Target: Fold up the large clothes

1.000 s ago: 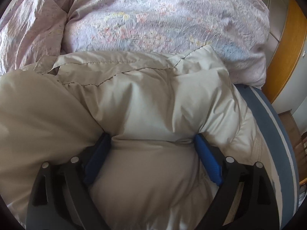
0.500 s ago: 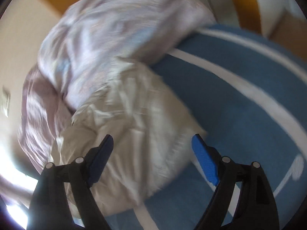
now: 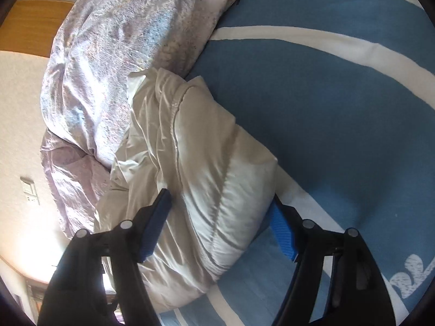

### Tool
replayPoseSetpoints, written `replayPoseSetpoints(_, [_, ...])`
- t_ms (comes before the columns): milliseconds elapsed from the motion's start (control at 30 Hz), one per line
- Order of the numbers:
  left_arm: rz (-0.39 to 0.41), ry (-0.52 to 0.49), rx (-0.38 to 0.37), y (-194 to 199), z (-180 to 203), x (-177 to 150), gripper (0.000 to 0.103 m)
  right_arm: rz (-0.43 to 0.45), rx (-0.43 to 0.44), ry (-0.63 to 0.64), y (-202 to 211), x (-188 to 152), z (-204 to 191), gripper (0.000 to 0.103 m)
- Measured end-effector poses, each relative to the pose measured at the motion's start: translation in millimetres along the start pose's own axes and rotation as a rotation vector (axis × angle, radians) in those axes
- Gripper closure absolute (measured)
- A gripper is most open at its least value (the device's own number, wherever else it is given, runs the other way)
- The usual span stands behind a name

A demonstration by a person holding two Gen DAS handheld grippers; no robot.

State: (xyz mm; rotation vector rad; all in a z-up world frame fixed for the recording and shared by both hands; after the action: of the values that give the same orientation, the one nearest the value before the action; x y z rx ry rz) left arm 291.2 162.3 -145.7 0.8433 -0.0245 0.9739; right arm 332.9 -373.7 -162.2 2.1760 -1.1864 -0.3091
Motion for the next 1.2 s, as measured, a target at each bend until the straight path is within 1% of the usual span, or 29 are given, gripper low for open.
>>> replayPoseSetpoints(67, [0.016, 0.035, -0.016, -0.1, -2.4, 3.1, 0.023, 0.005, 0.007, 0.004, -1.2, 0.7, -1.6, 0.039])
replayPoseSetpoints(100, [0.027, 0.064, -0.033, -0.4, -5.2, 5.1, 0.026, 0.011, 0.005, 0.005, -2.1, 0.7, -1.2, 0.046])
replayPoseSetpoints(167, [0.042, 0.096, -0.048, -0.7, -9.8, 7.2, 0.035, 0.023, -0.010, 0.017, -3.6, 0.0, -0.9, 0.052])
replayPoseSetpoints(200, [0.043, 0.105, -0.051, -1.2, -11.5, 7.6, 0.042, 0.028, -0.013, 0.023, -3.5, -0.4, -2.0, 0.055])
replayPoseSetpoints(233, [0.039, 0.121, -0.051, -1.9, -15.2, 7.3, 0.050, 0.035, -0.011, 0.034, -2.1, -0.8, -3.8, 0.060])
replayPoseSetpoints(267, [0.037, 0.132, -0.058, -2.1, -16.8, 7.1, 0.053, 0.039, -0.009, 0.039, -0.9, -1.0, -5.0, 0.065])
replayPoseSetpoints(300, [0.038, 0.145, -0.077, -1.2, -17.9, 7.1, 0.061, 0.045, 0.001, 0.048, 1.7, -1.4, -7.5, 0.071])
replayPoseSetpoints(333, [0.039, 0.148, -0.091, 0.3, -17.2, 7.5, 0.067, 0.049, 0.007, 0.054, 2.4, -1.6, -10.1, 0.073])
replayPoseSetpoints(400, [0.045, 0.140, -0.109, 4.5, -13.1, 9.7, 0.075, 0.060, 0.017, 0.080, 6.5, -3.0, -16.7, 0.077])
replayPoseSetpoints(433, [0.048, 0.132, -0.117, 7.2, -9.8, 11.2, 0.078, 0.066, 0.020, 0.090, 8.4, -3.4, -19.5, 0.078])
replayPoseSetpoints(633, [0.067, 0.104, -0.152, 24.0, -0.3, 19.3, 0.082, 0.087, 0.049, 0.159, 23.1, -9.9, -36.2, 0.081])
replayPoseSetpoints(867, [0.077, 0.080, -0.170, 54.0, -2.1, 16.9, 0.082, 0.067, 0.092, 0.209, 48.3, -26.9, -45.2, 0.081])
replayPoseSetpoints(1000, [0.074, 0.081, -0.185, 82.1, -13.9, 7.7, 0.082, 0.040, 0.099, 0.261, 66.3, -47.5, -40.5, 0.082])
replayPoseSetpoints(1200, [0.072, 0.099, -0.168, 110.3, -41.7, -11.4, 0.082, -0.006, 0.078, 0.312, 79.9, -77.1, -22.5, 0.082])
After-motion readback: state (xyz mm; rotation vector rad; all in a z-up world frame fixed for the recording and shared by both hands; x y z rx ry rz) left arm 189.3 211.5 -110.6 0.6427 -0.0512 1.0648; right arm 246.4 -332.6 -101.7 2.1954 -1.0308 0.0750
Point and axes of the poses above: each gripper's, at about its wrist camera, not at the fingertips, and y roughly against the way its jaws point, z to its right, x to its top, the point moved 8 cm from there along -y, roughly the way its jaws point, and after that the axes turned 8 degrees about -y, right-handed, at the moved point
